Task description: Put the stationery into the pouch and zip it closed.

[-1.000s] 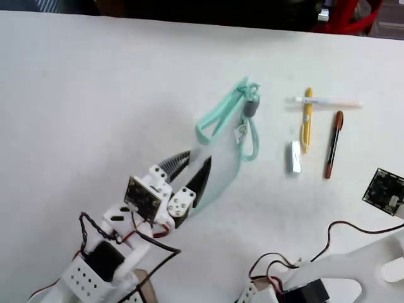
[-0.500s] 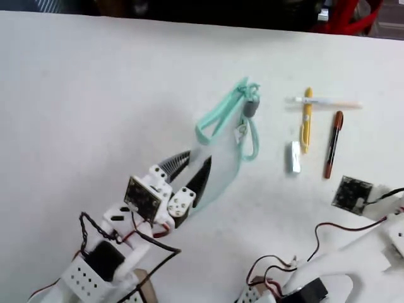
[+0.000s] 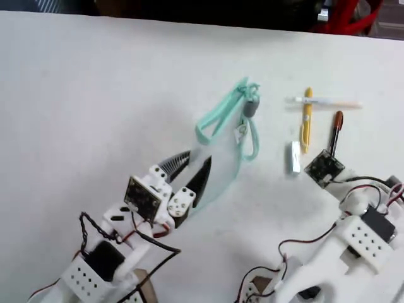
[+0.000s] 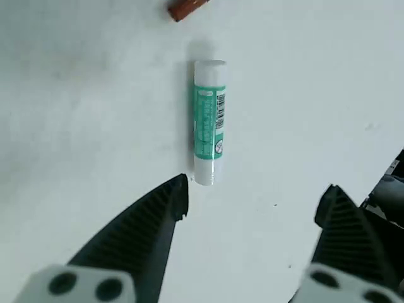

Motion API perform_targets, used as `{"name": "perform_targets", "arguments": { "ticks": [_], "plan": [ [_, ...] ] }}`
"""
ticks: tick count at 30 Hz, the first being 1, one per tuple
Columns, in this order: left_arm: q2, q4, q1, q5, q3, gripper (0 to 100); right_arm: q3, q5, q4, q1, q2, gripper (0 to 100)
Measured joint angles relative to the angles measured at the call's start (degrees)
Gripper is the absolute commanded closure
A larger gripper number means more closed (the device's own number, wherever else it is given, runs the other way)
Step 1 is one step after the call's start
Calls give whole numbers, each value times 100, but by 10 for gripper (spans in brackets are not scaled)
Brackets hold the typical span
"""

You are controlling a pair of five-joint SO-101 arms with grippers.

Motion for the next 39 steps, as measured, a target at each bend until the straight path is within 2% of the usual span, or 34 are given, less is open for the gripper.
{"name": "perform_targets", "arguments": {
  "ticks": [5, 10, 15, 19, 24, 39],
  "plan": [
    [0, 0, 0, 0, 0, 962, 114, -1451, -44, -97, -255, 813],
    [0, 0, 0, 0, 0, 962, 9, -3182, 26, -826, -158, 832],
    [0, 0, 0, 0, 0, 962, -1389, -4747, 1213, -1609, 730, 832],
    [0, 0, 0, 0, 0, 962, -3033, -5644, 2189, -1925, 2092, 835],
    [0, 0, 0, 0, 0, 962, -4862, -6189, 2444, -2119, 4053, 836],
    [0, 44, 0, 0, 0, 958, -9820, -6637, 2690, -2048, 9222, 834]
  ]
}}
